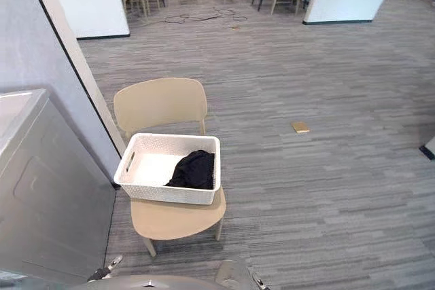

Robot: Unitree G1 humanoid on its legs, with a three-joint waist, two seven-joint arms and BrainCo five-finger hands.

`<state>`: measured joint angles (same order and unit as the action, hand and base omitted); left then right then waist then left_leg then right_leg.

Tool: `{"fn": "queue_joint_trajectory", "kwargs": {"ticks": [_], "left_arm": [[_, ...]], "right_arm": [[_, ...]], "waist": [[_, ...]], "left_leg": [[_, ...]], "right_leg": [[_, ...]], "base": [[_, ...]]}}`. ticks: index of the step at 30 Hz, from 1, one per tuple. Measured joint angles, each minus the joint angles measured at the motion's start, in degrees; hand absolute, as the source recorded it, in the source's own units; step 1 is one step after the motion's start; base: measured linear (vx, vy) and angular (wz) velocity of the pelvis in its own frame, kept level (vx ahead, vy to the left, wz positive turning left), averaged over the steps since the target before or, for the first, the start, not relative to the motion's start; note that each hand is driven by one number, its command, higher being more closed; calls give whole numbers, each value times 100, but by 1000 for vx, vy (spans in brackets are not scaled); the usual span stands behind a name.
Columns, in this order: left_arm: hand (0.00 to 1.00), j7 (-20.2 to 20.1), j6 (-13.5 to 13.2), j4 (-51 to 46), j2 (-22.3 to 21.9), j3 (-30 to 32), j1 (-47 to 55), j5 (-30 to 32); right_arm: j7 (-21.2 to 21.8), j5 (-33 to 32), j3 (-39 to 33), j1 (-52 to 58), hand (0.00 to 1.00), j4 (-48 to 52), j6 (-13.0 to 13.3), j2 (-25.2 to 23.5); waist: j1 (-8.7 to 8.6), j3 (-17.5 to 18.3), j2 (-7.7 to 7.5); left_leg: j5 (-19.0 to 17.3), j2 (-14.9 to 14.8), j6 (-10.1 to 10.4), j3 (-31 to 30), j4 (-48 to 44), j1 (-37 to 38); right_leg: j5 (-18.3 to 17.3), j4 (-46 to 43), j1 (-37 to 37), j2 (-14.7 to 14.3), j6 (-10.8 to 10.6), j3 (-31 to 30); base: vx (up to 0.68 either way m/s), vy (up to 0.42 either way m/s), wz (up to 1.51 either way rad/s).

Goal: Pick up the laundry basket with both hands and put the clothes into the washing machine.

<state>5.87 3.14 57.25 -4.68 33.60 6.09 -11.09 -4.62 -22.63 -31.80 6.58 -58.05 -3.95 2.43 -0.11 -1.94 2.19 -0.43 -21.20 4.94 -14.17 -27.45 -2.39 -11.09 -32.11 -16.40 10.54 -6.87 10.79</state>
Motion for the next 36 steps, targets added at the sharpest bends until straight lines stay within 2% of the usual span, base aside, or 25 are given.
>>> {"fn": "queue_joint_trajectory", "kwargs": {"ticks": [1, 2, 3, 4, 5, 6, 7, 8, 9, 10, 12, 13, 16, 19, 21, 23, 24, 26, 27, 30, 34, 36], "left_arm": [[0, 11, -37, -52, 35, -21, 30, -118], [0, 34, -70, -59, 48, -66, 29, -156], [0, 107, -110, -96, 39, -224, 35, -249], [0, 136, -105, -103, 39, -397, 48, -280], [0, 147, -104, -105, 57, -467, 84, -280], [0, 155, -104, -155, 90, -584, 108, -256], [0, 179, -104, -151, 138, -720, 146, -219], [0, 201, -104, -124, 147, -823, 162, -205], [0, 263, -105, -21, 177, -972, 163, -142], [0, 270, -102, 67, 250, -1083, 111, -98], [0, 269, -108, 105, 407, -1232, 35, 0], [0, 257, -108, 206, 502, -1421, -16, 142], [0, 178, -110, 238, 643, -1742, -59, 484], [0, 64, -119, 239, 753, -1957, -85, 685], [0, -44, -121, 254, 888, -2201, -84, 808], [0, -91, -123, 264, 951, -2274, -86, 926], [0, -129, -125, 263, 1034, -2351, -107, 1029], [0, -126, -135, 267, 1128, -2446, -166, 1115], [0, -122, -137, 307, 1209, -2522, -268, 1137], [0, -27, -157, 293, 1264, -2589, -492, 1122], [0, 113, -202, 195, 1253, -2648, -545, 1020], [0, 181, -226, 188, 1255, -2657, -574, 883]], "right_arm": [[-125, -10, 147, 5, 0, 533, -2, -94], [-229, -4, 217, 5, 0, 914, 9, -151], [-423, 6, 355, -5, 0, 1755, 70, -231], [-534, 14, 492, 5, 0, 2622, 127, -212], [-617, 45, 529, 23, 0, 3019, 162, -230], [-747, 74, 623, 90, 0, 3761, 247, -229], [-855, 239, 624, 112, 0, 4388, 320, -205], [-867, 292, 614, 75, 0, 4600, 380, -162], [-871, 401, 602, -48, 0, 4809, 500, -29], [-875, 603, 618, -242, 0, 4842, 540, 79], [-852, 939, 953, -445, 0, 4851, 543, 130], [-740, 1251, 1438, -526, 0, 4961, 543, 217], [-287, 1702, 2158, -525, 0, 5302, 547, 421], [207, 2360, 2894, -655, 0, 5296, 555, 966], [551, 2803, 3540, -876, 0, 5241, 563, 1513], [724, 3126, 3939, -1085, 0, 5119, 633, 1850], [835, 3537, 4426, -1420, 0, 4889, 686, 2204], [857, 3971, 5020, -1875, 0, 4559, 791, 2551], [895, 4582, 5554, -2349, 0, 4170, 900, 2785], [927, 5260, 5978, -3115, 0, 3544, 974, 2873], [929, 5488, 6432, -3952, 0, 3035, 976, 2908], [925, 5602, 6534, -4239, 0, 2894, 946, 2912]], "waist": [[6, -54, -72], [12, -86, -85], [36, -120, -46], [35, -158, 25], [18, -164, 26], [-16, -137, -22], [-46, -122, -61], [-65, -119, -65], [-69, -105, -39], [-42, -138, -51], [40, -219, -140], [45, -224, -135], [55, -228, -110], [119, -225, -117], [140, -231, -125], [145, -253, -158], [148, -351, -215], [165, -511, -294], [210, -625, -376], [356, -1065, -437], [454, -1442, -405], [489, -1503, -407]], "left_leg": [[591, -47, -126, 49, -191, -266], [801, -70, -171, 168, -288, -357], [687, -71, -25, 635, -756, -576], [268, -28, -48, 1397, -1165, -717], [73, -36, -86, 1755, -1176, -702], [-143, -24, -60, 2329, -868, -582], [-377, 129, 26, 2679, -287, -402], [-491, 329, 80, 2705, 131, -297], [-620, 688, 26, 2689, 1105, -24], [-501, 861, 335, 2706, 1758, 221], [-360, 989, 292, 2758, 1941, 247], [-361, 1056, 277, 2800, 1970, 245], [-332, 1162, 221, 2789, 2093, 251], [-319, 1228, 203, 2806, 2177, 224], [-318, 1238, 202, 2777, 2178, 144], [-306, 1245, 183, 2732, 2192, 97], [-270, 1262, 149, 2641, 2248, 32], [-241, 1269, 150, 2592, 2260, -15], [-179, 1280, 158, 2520, 2260, -164], [-39, 1287, 148, 2417, 2254, -385], [59, 1289, 138, 2338, 2258, -567], [107, 1299, 145, 2324, 2261, -722]], "right_leg": [[64, 250, 159, -88, 101, 123], [103, 352, 241, -101, 162, 185], [180, 510, 355, -79, 247, 270], [250, 685, 541, -78, 274, 388], [270, 767, 641, -62, 265, 462], [308, 953, 786, -3, 236, 641], [352, 1158, 864, 39, 172, 731], [412, 1281, 875, 38, 140, 698], [590, 1491, 842, -30, 93, 561], [743, 1538, 746, -62, 58, 402], [1054, 1938, 836, -59, 70, 305], [1258, 2309, 953, -58, 41, 260], [1568, 2925, 1185, -57, -7, 266], [1781, 3299, 1271, -63, -12, 265], [1869, 3446, 1258, -84, -10, 272], [1927, 3533, 1237, -99, 13, 273], [1966, 3582, 1225, -106, 25, 285], [2002, 3616, 1192, -111, 31, 292], [2067, 3628, 1040, -111, 58, 315], [2175, 3643, 887, -111, 128, 391], [2244, 3640, 746, -111, 157, 435], [2297, 3650, 590, -108, 173, 425]], "base": [[59, -311, 43], [73, -286, 31], [59, -172, 26], [53, -127, 31], [49, -50, 57], [63, -38, 79], [54, -27, 79], [57, 49, 63], [63, 77, 38], [64, 100, 21], [42, 115, -12], [47, 135, -16], [39, 79, -1], [28, 21, -5], [0, 0, 0], [0, 0, 0], [-64, -26, 1], [-74, -25, 5], [-49, -14, 7], [-93, -13, 15], [-94, -4, 9], [-72, 10, 0]]}}
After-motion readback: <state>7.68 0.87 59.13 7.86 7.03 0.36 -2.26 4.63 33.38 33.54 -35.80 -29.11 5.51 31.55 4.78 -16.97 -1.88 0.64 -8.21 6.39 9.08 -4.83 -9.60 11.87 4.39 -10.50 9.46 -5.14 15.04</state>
